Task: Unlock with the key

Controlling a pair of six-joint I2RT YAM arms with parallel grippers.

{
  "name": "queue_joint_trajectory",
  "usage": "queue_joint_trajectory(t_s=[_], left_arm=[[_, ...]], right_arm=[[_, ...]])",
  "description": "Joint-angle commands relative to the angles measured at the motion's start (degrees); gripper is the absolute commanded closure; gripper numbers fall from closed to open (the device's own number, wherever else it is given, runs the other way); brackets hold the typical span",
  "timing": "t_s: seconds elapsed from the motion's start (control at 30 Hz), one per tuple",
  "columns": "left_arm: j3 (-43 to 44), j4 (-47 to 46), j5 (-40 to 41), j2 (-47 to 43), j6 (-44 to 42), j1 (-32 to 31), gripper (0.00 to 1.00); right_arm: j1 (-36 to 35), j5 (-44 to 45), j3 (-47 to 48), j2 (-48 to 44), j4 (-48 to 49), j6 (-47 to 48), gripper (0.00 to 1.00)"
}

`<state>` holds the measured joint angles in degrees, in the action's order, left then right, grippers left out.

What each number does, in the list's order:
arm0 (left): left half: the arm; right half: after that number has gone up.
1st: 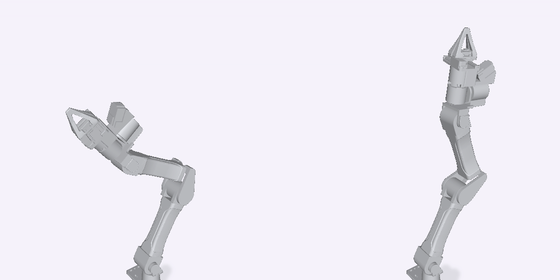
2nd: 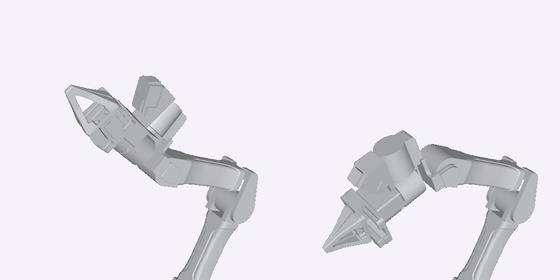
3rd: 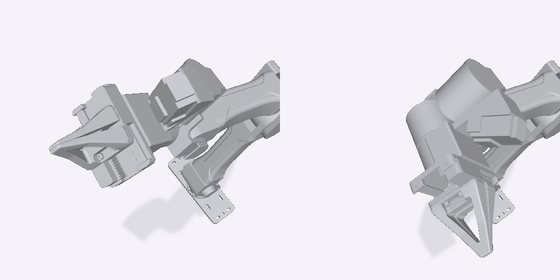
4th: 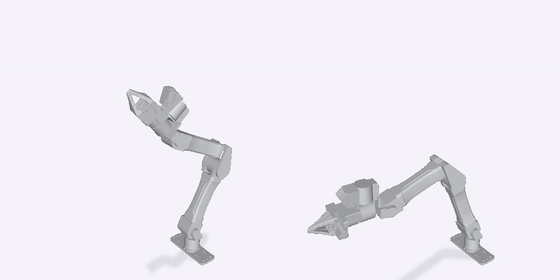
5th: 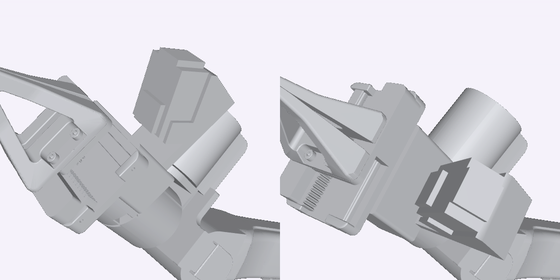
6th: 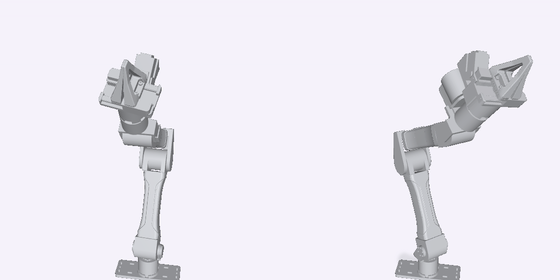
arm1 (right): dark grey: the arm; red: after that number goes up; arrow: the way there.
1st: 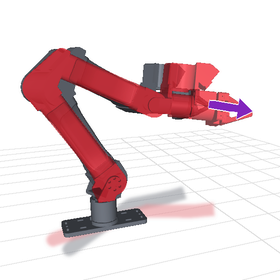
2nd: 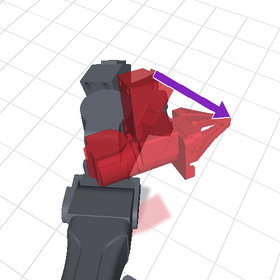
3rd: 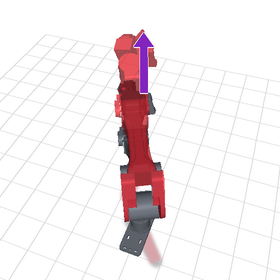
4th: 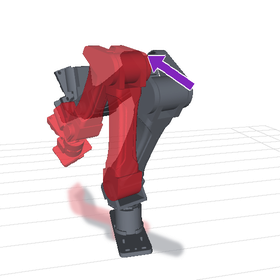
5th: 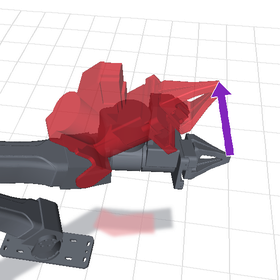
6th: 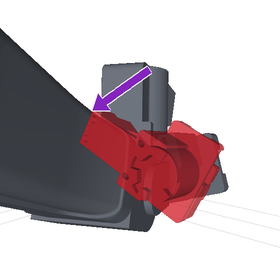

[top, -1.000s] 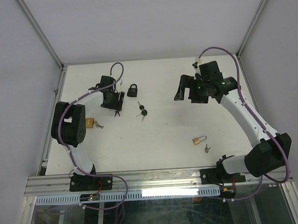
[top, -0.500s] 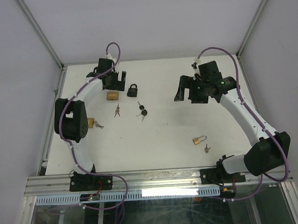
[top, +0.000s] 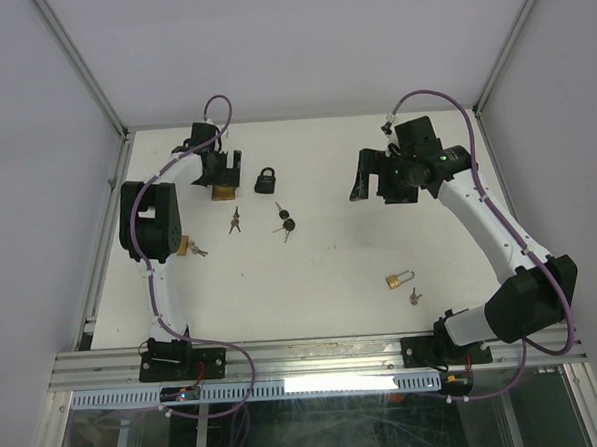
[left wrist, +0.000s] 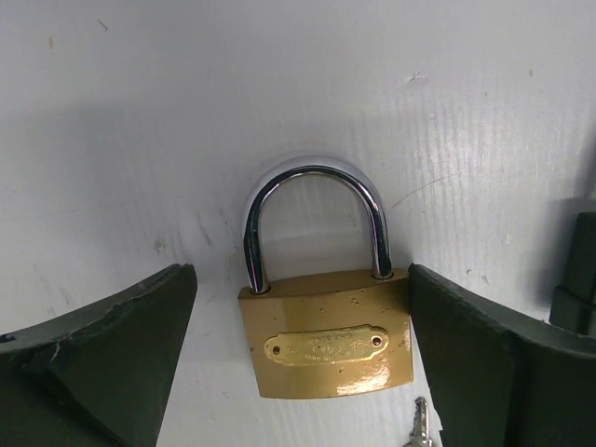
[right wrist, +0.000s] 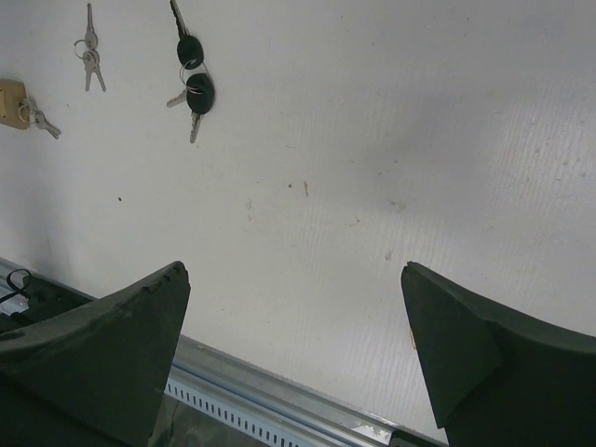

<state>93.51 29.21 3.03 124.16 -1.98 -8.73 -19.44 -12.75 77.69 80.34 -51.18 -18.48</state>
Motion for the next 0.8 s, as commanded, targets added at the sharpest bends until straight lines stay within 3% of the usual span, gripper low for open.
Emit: queue_joint_trajectory(t_s=[0.0,0.4,0.77], left_arm=[[0.18,1.05,-2.80,0.11,-0.89,-0.21,0.03],[-1.48,7.46,-3.99,-2.04,2.81,-0.15,0.07],[-4.79,7.81,-4.35,-3.14,4.88,-0.24,0.29]], right_arm=[[-0.33,1.09,2.22,-1.15,0.13,0.99,0.00],[-0.37,1.27,3.41,-0.38,0.32,0.82,0.00],[-0.33,1.69,3.31,-0.21,0.58,1.07,0.00]])
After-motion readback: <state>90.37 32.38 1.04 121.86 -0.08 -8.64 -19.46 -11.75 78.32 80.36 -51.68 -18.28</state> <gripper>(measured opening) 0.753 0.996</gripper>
